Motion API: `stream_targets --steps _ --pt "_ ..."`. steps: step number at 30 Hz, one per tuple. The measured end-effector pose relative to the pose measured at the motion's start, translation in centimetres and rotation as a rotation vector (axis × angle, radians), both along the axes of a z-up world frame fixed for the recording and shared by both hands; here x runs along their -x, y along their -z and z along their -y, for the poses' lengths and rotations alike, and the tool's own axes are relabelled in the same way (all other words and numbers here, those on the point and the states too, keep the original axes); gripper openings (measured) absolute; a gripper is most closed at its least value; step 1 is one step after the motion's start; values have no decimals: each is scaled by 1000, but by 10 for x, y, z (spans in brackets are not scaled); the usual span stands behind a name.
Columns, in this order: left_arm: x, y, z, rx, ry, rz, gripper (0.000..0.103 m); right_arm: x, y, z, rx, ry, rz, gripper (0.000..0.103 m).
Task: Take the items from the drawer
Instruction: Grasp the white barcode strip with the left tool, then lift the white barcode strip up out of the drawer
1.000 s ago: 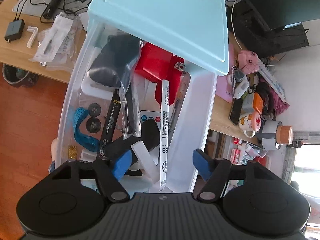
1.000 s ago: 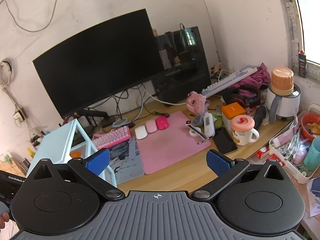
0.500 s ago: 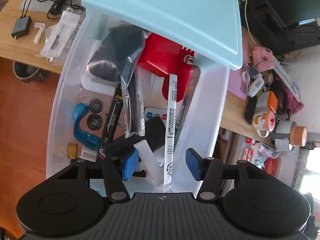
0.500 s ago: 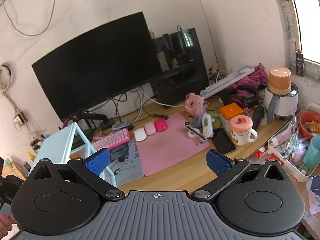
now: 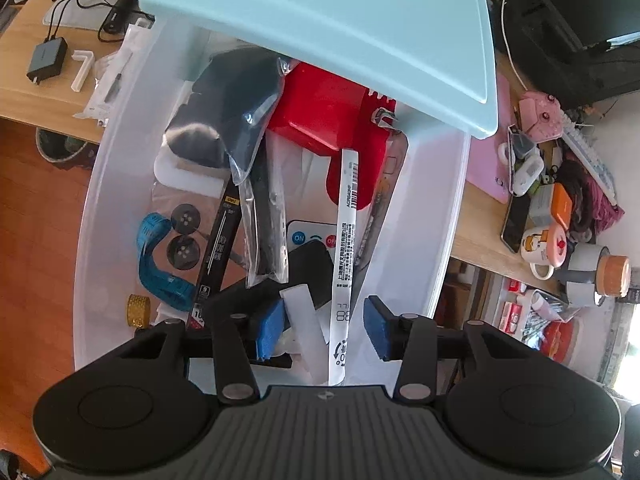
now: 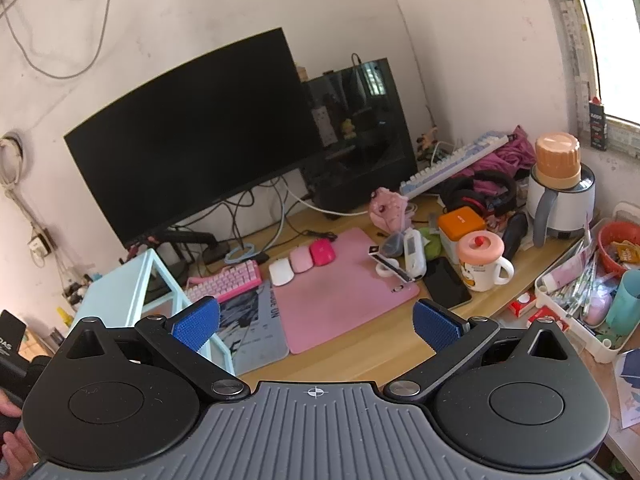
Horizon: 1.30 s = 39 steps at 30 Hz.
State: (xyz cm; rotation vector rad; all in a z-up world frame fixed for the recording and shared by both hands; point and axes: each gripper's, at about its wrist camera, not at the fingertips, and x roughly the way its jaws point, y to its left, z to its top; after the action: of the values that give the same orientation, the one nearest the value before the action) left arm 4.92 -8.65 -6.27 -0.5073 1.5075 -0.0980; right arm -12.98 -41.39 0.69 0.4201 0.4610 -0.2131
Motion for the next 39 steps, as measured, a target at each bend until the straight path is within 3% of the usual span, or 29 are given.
stream_targets --steps 5,6,7,20,28,39 --pt "-2 0 -1 -3 4 -3 45 2 -1 1 -1 4 3 103" --pt "-2 1 1 -5 15 0 24 3 -2 1 -2 4 4 103" --pt "-2 3 2 -1 22 -3 18 3 -2 2 -2 3 6 103" --pt "-4 1 -6 33 36 27 18 5 -5 3 -5 6 14 103" --pt "-1 -8 -26 94 2 9 18 -1 -4 -1 -8 -11 13 103" --pt "9 -25 -54 167 -47 45 18 -8 -5 -14 -11 -46 15 103"
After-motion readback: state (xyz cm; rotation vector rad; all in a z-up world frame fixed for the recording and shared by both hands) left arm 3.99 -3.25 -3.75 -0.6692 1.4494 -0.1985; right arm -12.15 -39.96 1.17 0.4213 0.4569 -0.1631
